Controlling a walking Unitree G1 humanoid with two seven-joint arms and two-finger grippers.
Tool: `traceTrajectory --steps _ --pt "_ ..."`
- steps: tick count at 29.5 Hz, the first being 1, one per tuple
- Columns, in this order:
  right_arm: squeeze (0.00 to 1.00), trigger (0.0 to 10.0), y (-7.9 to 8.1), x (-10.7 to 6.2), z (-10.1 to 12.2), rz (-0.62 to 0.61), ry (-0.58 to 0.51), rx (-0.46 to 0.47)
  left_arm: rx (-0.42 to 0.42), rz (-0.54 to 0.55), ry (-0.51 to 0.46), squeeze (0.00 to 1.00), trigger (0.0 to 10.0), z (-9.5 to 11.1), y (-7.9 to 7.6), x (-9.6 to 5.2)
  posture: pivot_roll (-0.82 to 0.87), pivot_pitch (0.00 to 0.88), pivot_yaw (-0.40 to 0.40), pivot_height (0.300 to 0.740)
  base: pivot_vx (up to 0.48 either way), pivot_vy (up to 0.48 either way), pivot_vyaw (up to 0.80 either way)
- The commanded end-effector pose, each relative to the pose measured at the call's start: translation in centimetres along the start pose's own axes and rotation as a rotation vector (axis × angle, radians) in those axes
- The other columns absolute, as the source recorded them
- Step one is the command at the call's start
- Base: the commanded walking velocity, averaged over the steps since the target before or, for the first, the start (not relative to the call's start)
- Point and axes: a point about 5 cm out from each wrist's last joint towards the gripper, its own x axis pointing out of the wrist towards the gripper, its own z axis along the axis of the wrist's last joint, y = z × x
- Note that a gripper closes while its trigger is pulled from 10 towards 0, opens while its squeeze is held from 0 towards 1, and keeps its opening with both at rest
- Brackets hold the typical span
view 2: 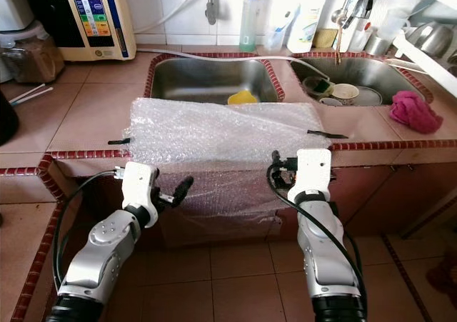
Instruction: Kitchen organization
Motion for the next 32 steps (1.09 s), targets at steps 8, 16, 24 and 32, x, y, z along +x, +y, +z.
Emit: traceTrajectory --steps 8,16,24,32 --pt "0.0 10.0 -0.8 -0.7 1.0 -0.017 -0.063 -0.032 -0.006 -0.011 -0.055 0.0 10.0 0.8 -0.3 -0.4 0.01 0.0 -0.013 0.74 0.0 0.0 -0.49" --pt "0.0 10.0 -0.9 -0.7 0.9 -0.023 -0.059 -0.032 0.001 -0.014 -0.052 0.0 10.0 0.9 0.1 -0.1 0.01 0.0 -0.008 0.74 0.0 0.0 0.0" --pt "0.0 10.0 -1.0 -0.5 0.8 -0.046 -0.062 0.006 0.005 -0.023 -0.03 0.0 10.0 0.6 0.0 -0.1 0.02 0.0 -0.003 0.74 0.0 -0.322 0.0" --pt "0.0 10.0 -1.3 -0.8 0.1 -0.063 -0.045 0.012 0.022 -0.032 -0.021 0.0 10.0 0.6 0.2 0.0 0.01 0.0 0.017 0.74 0.0 -0.347 0.0"
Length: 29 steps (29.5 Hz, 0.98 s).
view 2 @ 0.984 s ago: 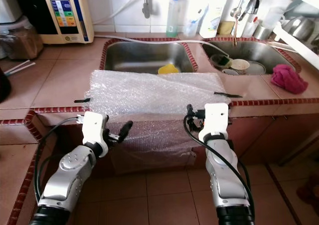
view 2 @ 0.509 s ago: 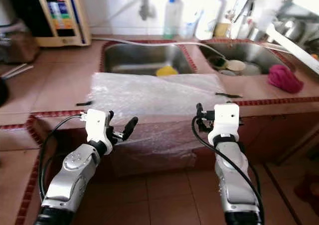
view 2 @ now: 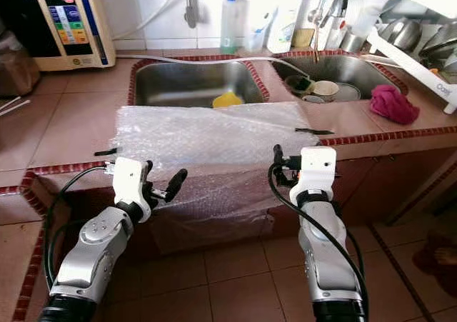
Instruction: Kitchen organization
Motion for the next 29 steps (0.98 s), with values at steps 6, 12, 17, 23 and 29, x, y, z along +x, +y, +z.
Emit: traceTrajectory --steps 6,12,17,23,29 --pt "0.0 10.0 0.26 -0.38 -0.22 -0.006 -0.001 0.008 0.018 -0.003 0.016 0.0 10.0 0.0 0.56 -0.18 0.01 0.0 0.028 0.74 0.0 -0.48 0.0" --pt "0.0 10.0 0.24 -0.43 -0.25 -0.009 -0.002 0.008 0.015 -0.008 0.02 0.0 10.0 -0.11 0.44 -0.15 0.0 0.0 0.027 0.74 0.0 -0.48 0.0" --pt "0.0 10.0 -0.03 -0.32 -0.27 -0.012 0.002 0.006 0.012 -0.013 0.029 0.0 10.0 -0.31 0.41 -0.15 0.0 0.0 0.026 0.74 0.0 -0.48 -0.17" --pt "0.0 10.0 0.06 -0.15 -0.27 -0.018 -0.003 0.007 0.017 -0.02 0.04 0.0 10.0 -0.47 0.39 -0.03 0.0 0.0 0.044 0.74 0.0 -0.48 -0.07" --pt "0.0 10.0 0.03 -0.36 -0.48 -0.045 -0.006 0.019 0.034 -0.043 0.048 0.0 10.0 -0.44 0.37 0.1 0.0 0.0 0.068 0.74 0.0 -0.48 0.0"
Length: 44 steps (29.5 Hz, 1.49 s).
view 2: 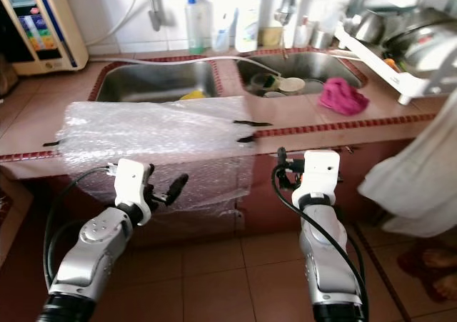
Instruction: Kitchen organization
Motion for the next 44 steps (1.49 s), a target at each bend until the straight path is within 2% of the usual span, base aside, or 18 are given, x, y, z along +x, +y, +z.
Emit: traceTrajectory --steps 1,7,13,16,28,33,36,38,40,42,43,44 --pt "0.0 10.0 0.5 0.1 0.5 0.004 -0.029 0.008 0.019 0.019 0.007 0.0 10.0 0.1 0.9 -0.2 0.0 0.0 0.068 0.74 0.0 -0.48 0.0" --pt "0.0 10.0 0.5 0.0 0.3 -0.019 -0.031 0.016 0.03 0.0 0.017 0.0 10.0 0.2 0.9 -0.1 0.0 0.0 0.088 0.74 0.0 -0.385 0.0" --pt "0.0 10.0 0.4 -0.1 0.3 -0.021 -0.031 0.015 0.03 -0.003 0.015 0.0 10.0 0.2 0.9 -0.2 0.0 0.0 0.069 0.74 0.0 -0.361 0.0" --pt "0.0 10.0 0.2 -0.1 0.3 -0.011 -0.025 0.0 -0.014 0.013 0.001 0.0 10.0 0.1 0.8 -0.2 -0.01 0.0 0.053 0.74 0.0 0.0 0.0" --pt "0.0 10.0 0.1 0.3 0.4 0.017 -0.018 -0.016 -0.024 0.045 0.018 0.0 10.0 -0.5 1.2 -0.2 0.0 0.0 0.021 0.74 0.0 0.0 0.0" --pt "0.0 10.0 -0.2 0.6 -1.7 0.028 0.061 -0.022 -0.051 0.104 0.118 0.0 10.0 -3.4 2.5 -0.6 0.0 0.0 0.01 0.74 0.0 0.0 0.0" --pt "0.0 10.0 -0.7 0.9 -3.8 0.023 0.141 -0.022 -0.071 0.166 0.204 0.0 10.0 -5.9 3.7 -1.0 0.0 0.0 0.004 0.74 0.0 0.0 0.0" --pt "0.0 10.0 -1.0 1.2 -5.9 0.035 0.22 -0.048 -0.087 0.228 0.294 0.0 10.0 -7.9 4.6 -1.2 0.0 0.0 -0.001 0.74 0.0 0.0 0.0" --pt "0.0 10.0 -1.1 1.1 -6.7 0.04 0.262 -0.048 -0.094 0.245 0.319 0.0 10.0 -8.4 4.8 -1.3 0.0 0.0 -0.001 0.74 0.0 0.0 0.0" --pt "0.0 10.0 -1.2 1.0 -8.2 0.044 0.335 -0.064 -0.071 0.29 0.407 0.0 10.0 -9.8 5.4 -1.5 0.01 0.0 -0.004 0.74 0.0 0.0 0.0" --pt "0.0 10.0 -1.2 1.0 -8.2 0.044 0.335 -0.064 -0.071 0.29 0.407 0.0 10.0 -9.8 5.4 -1.5 0.01 0.0 -0.004 0.74 0.0 0.0 0.0" --pt "0.0 10.0 -1.3 0.6 -9.5 0.041 0.403 -0.054 -0.06 0.309 0.455 0.0 10.0 -10.4 5.5 -1.6 0.01 0.0 -0.006 0.74 0.0 0.0 0.0"
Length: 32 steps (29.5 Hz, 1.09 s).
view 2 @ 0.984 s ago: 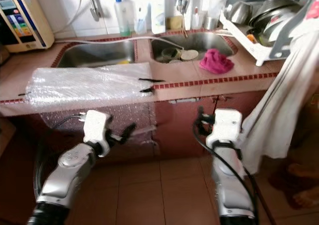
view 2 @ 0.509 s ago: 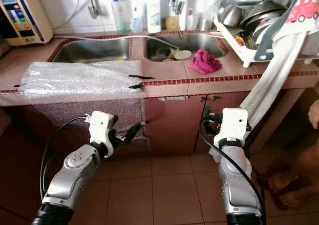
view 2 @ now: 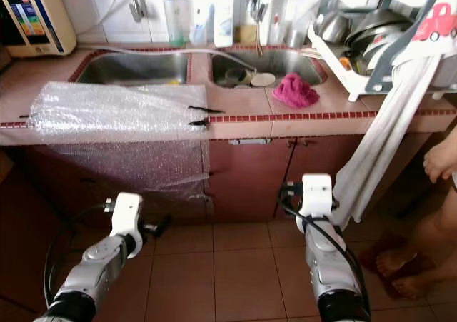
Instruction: Kitchen organization
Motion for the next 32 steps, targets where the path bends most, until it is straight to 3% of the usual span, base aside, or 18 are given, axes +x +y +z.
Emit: traceTrajectory --steps 1,5,8,9,14,20,29,32 --pt "0.0 10.0 -0.1 0.1 -1.5 0.0 0.083 0.006 0.032 0.033 0.046 0.0 10.0 -0.4 0.1 0.3 0.0 0.0 -0.004 0.74 0.0 0.0 0.0" --pt "0.0 10.0 0.2 -0.4 -3.7 0.005 0.188 0.013 0.091 0.023 0.111 0.0 10.0 -1.6 -0.2 0.3 -0.01 0.0 0.0 0.74 0.0 0.0 0.0" --pt "0.0 10.0 0.4 -1.3 -6.1 0.012 0.29 -0.013 0.086 0.044 0.189 0.0 10.0 -3.2 0.3 -0.1 -0.02 0.0 0.008 0.74 0.0 0.0 0.0" --pt "0.0 10.0 0.6 -1.8 -7.0 0.023 0.328 -0.01 0.13 0.048 0.233 0.0 10.0 -4.2 0.6 -0.4 -0.02 0.0 0.011 0.74 0.0 0.0 0.0" --pt "0.0 10.0 0.5 -3.0 -9.3 0.027 0.424 -0.021 0.157 0.044 0.321 0.0 10.0 -6.4 0.8 -1.0 -0.02 0.0 0.015 0.74 0.0 0.0 0.0" --pt "0.0 10.0 0.3 -4.1 -10.9 0.037 0.486 -0.03 0.142 0.065 0.325 0.0 10.0 -6.5 0.8 -1.0 -0.02 0.0 0.015 0.74 0.0 0.0 0.0" --pt "0.0 10.0 0.0 -4.4 -11.3 0.04 0.505 -0.056 0.13 0.079 0.315 0.0 10.0 -6.4 0.8 -1.0 -0.02 0.0 0.008 0.74 0.0 0.0 0.0" --pt "0.0 10.0 -0.1 -4.4 -11.3 0.042 0.505 -0.065 0.178 0.08 0.296 0.0 10.0 -6.1 0.8 -0.9 -0.02 0.0 0.006 0.74 0.0 0.0 -0.76"
